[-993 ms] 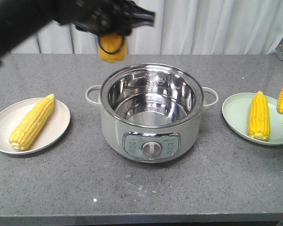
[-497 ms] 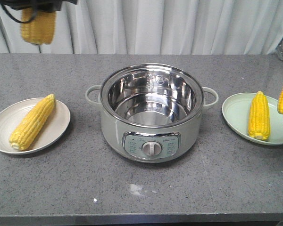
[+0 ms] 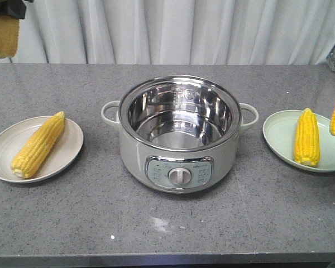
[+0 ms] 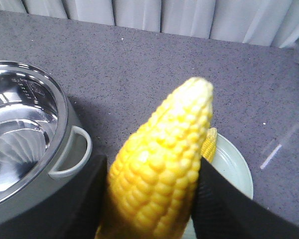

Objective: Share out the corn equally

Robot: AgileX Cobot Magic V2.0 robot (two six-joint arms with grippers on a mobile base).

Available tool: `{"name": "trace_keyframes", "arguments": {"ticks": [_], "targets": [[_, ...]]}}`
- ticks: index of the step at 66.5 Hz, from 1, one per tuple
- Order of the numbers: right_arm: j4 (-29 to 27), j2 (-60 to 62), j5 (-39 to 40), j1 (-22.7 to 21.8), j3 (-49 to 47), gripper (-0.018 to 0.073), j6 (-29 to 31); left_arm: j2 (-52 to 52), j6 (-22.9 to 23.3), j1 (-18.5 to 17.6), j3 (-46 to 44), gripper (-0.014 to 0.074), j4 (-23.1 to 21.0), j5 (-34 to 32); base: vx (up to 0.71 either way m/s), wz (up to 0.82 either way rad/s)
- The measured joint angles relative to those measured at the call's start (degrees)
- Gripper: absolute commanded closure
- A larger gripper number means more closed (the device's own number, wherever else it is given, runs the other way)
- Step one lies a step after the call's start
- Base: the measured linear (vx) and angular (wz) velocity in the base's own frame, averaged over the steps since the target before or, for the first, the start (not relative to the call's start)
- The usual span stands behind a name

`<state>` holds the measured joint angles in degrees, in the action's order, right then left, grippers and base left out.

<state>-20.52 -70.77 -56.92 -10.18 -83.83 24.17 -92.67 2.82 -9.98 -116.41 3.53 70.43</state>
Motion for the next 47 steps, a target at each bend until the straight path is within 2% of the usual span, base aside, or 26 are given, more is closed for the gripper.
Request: {"name": "trace_keyframes", "arguments": {"ticks": [20, 30, 47], "targets": [[0.0, 0.0, -0.06, 0.0, 0.0, 0.0426, 0.27, 0.0, -5.78, 7.24, 0.77, 0.0559, -11.64, 1.4, 0.0, 0.0], [0.0, 0.0, -0.18, 0.0, 0.0, 0.0426, 0.27, 0.0, -6.36, 8.72, 5.32, 0.0559, -12.43, 1.11, 0.0, 0.0], [0.0, 0.0, -0.46, 0.0, 0.0, 0.0426, 0.38, 0.0, -6.36, 9.1, 11.15, 0.0559, -12.22, -1.66, 0.0, 0.0]]}}
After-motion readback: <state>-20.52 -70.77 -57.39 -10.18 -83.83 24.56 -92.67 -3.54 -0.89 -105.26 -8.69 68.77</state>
